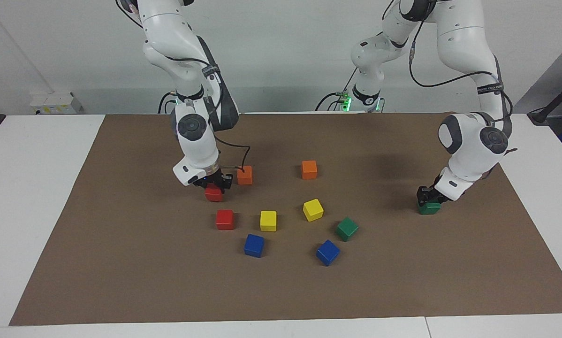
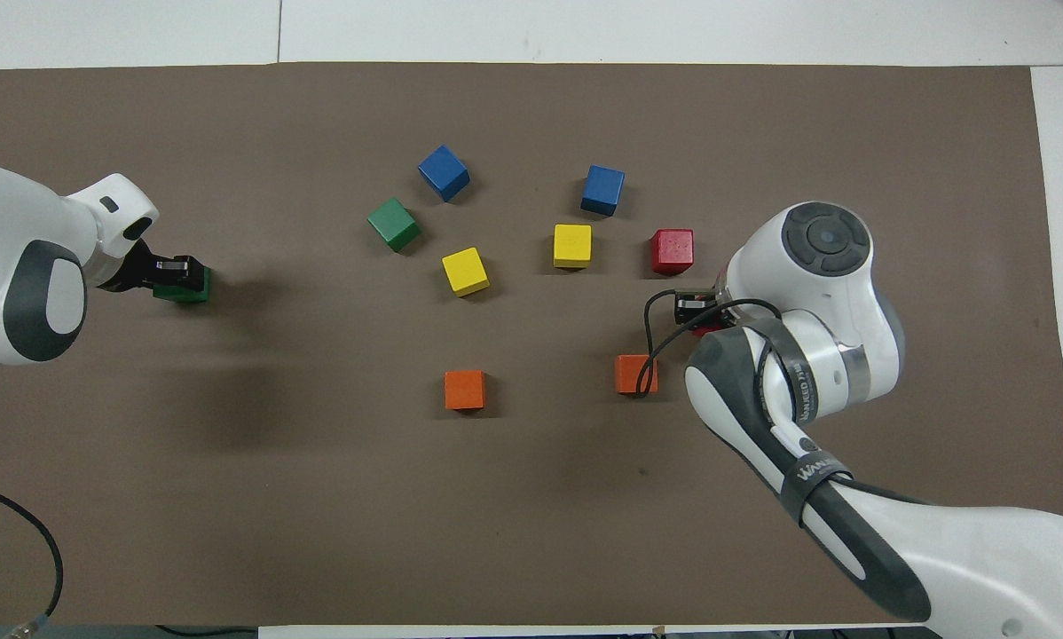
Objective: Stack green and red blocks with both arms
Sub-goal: 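Set green down apart while the right gripper sets red down apart, then reach the left gripper to the second green block near blue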
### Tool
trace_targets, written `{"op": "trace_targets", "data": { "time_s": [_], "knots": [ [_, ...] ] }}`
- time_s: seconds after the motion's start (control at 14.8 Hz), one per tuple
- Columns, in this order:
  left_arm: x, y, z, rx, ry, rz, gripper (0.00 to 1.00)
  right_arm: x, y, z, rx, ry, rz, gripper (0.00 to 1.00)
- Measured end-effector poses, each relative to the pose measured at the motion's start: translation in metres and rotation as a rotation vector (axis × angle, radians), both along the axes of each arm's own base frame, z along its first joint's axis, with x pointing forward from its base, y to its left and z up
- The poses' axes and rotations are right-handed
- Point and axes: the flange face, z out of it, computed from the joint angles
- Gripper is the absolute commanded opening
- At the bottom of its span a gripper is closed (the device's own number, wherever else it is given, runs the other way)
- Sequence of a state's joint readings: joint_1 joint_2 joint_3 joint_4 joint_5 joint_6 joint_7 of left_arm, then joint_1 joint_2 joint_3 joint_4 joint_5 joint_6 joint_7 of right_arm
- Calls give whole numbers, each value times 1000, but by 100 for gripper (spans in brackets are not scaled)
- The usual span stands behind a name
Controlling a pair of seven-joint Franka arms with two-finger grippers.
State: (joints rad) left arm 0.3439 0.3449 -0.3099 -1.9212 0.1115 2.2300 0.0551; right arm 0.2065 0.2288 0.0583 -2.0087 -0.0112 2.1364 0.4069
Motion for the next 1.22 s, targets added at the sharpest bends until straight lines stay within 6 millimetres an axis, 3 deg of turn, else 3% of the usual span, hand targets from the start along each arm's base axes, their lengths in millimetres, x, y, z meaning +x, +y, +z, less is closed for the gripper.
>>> {"op": "trace_targets", "data": {
  "time_s": [0.07, 0.14, 0.2, 0.34, 0.47, 0.68, 0.95, 1.22],
  "knots": [
    [0, 0, 0, 0, 0, 0, 15, 7, -12, 20, 0, 9, 10, 0],
    [0, 0, 0, 0, 0, 0, 81, 14, -29, 39, 3, 12, 26, 0],
    [0, 0, 0, 0, 0, 0, 100, 19, -49, 53, 9, 9, 46, 0],
    [0, -1, 0, -1, 0, -1, 100, 26, -96, 61, 22, 3, 91, 0],
    [0, -1, 0, -1, 0, -1, 100, 28, -140, 57, 34, 11, 136, 0],
    [6, -2, 14, 1, 1, 4, 100, 28, -182, 46, 47, 4, 189, 0],
    [13, -28, 50, 13, 18, 143, 100, 22, -186, 15, 47, -30, 212, 0],
    [12, -88, 62, 18, 3, 355, 100, 19, -183, -7, 45, -51, 219, 0]
  ]
}}
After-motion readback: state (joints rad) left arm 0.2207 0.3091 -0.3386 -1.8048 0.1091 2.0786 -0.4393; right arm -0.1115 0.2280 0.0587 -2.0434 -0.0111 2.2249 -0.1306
